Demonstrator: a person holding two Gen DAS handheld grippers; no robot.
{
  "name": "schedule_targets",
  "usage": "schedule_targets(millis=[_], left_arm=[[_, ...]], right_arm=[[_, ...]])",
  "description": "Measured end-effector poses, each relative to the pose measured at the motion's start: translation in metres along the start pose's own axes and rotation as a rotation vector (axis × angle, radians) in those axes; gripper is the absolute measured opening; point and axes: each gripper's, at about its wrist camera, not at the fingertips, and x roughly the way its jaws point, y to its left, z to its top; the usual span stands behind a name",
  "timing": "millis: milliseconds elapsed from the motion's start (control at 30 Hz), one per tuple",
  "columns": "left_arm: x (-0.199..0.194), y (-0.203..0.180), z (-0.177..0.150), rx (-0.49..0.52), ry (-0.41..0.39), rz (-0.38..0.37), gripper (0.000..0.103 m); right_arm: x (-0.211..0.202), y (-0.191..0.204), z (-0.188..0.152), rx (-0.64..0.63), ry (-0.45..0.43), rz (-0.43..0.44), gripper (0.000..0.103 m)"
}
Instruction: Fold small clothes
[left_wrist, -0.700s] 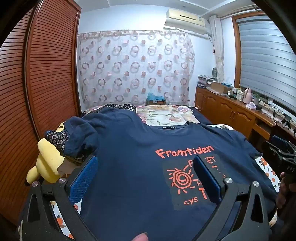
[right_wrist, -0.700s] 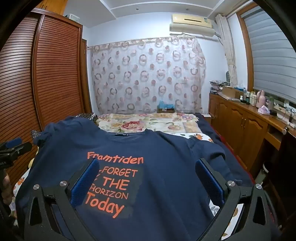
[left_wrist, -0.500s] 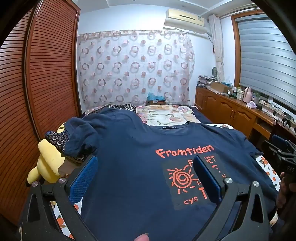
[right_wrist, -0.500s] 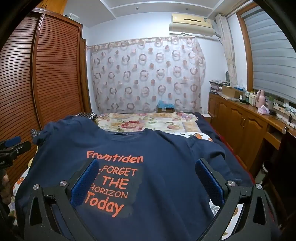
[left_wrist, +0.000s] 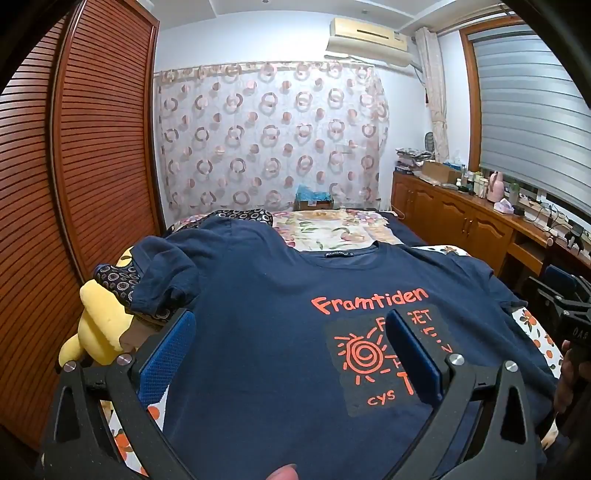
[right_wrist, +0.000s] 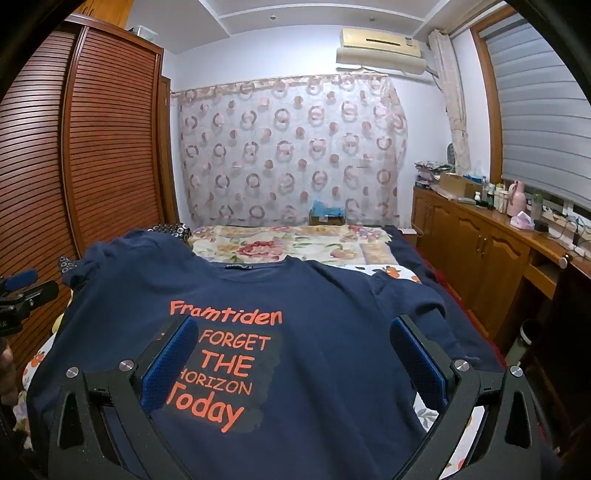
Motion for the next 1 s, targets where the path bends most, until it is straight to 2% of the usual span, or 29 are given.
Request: schedule_targets(millis=[1000], left_arm=[[-0.0041,0.0012,0.0016,0.013,-0.001,0.007,0.103]], right_arm=[[-0.0019,-0.0002,0.0003,0.001,-0.006,-0.002,0.103]])
